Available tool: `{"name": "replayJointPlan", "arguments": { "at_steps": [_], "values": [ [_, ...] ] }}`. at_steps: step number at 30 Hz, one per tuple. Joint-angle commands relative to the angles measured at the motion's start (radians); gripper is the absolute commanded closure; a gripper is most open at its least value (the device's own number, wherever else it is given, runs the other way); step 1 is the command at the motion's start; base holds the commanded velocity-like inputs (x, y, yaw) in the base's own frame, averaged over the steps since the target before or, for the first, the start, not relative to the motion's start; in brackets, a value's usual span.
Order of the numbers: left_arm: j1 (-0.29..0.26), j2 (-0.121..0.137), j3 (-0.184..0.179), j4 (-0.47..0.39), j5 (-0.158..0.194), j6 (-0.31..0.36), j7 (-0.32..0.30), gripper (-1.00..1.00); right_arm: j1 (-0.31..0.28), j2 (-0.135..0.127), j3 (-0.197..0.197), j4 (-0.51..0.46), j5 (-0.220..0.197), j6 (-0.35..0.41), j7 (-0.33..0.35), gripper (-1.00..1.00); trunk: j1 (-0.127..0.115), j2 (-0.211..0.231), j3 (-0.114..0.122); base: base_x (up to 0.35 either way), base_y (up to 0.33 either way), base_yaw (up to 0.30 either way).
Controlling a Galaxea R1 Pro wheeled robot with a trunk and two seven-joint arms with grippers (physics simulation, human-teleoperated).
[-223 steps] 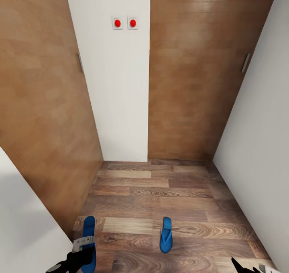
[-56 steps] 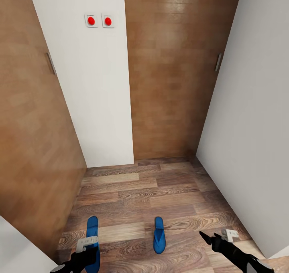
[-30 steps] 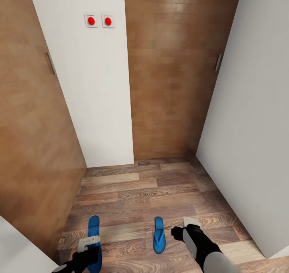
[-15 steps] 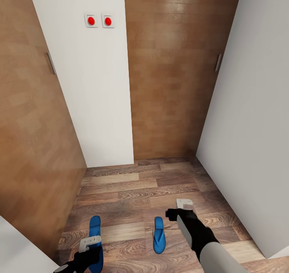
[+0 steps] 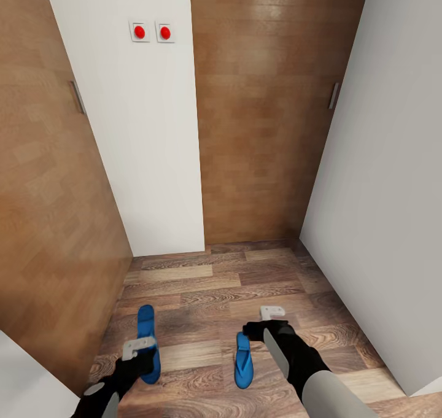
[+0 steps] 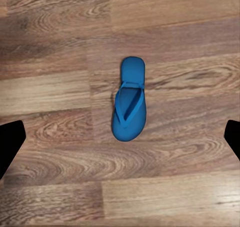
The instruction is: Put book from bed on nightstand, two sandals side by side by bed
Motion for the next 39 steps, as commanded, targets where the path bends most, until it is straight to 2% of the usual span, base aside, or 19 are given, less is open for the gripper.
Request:
{"name": "replayJointPlan", "arguments": {
  "at_steps": [1,2,3,4,7,17,39],
  "values": [
    [0.0,0.0,0.002,-0.033,0.008,0.009,-0.004,1.0,-0.001,-0.001,0.008,-0.001,-0.014,0.004,-0.009,-1.0,0.0,0.0,-0.001,0.0,0.0,0.0],
    [-0.001,0.0,0.002,-0.096,0.008,0.012,-0.003,1.0,0.0,-0.001,0.01,-0.001,-0.018,0.004,-0.01,-1.0,0.0,0.0,-0.001,0.0,0.0,0.0],
    [-0.001,-0.006,0.001,-0.256,0.008,0.015,-0.002,1.0,0.0,-0.001,0.014,0.0,-0.023,0.004,-0.009,-1.0,0.0,0.0,-0.001,0.0,0.0,0.0],
    [-0.001,-0.01,0.001,-0.322,0.008,0.016,-0.002,1.0,0.0,-0.001,0.015,0.001,-0.025,0.004,-0.009,-1.0,0.0,0.0,-0.001,0.0,0.0,0.0],
    [-0.001,-0.013,0.0,-0.373,0.008,0.016,-0.002,1.0,0.0,-0.001,0.015,0.002,-0.025,0.005,-0.009,-1.0,0.004,-0.007,-0.004,0.0,0.0,0.0],
    [-0.001,-0.027,-0.043,-0.413,0.005,0.015,0.0,1.0,0.0,-0.001,0.016,0.008,-0.026,0.006,-0.009,-1.0,0.042,-0.077,-0.036,0.0,0.0,0.0],
    [-0.001,-0.027,-0.047,-0.418,0.007,0.015,0.0,1.0,0.0,-0.001,0.017,0.015,-0.029,0.006,-0.011,-1.0,0.126,-0.231,-0.104,0.0,0.0,0.0]
  ]
}}
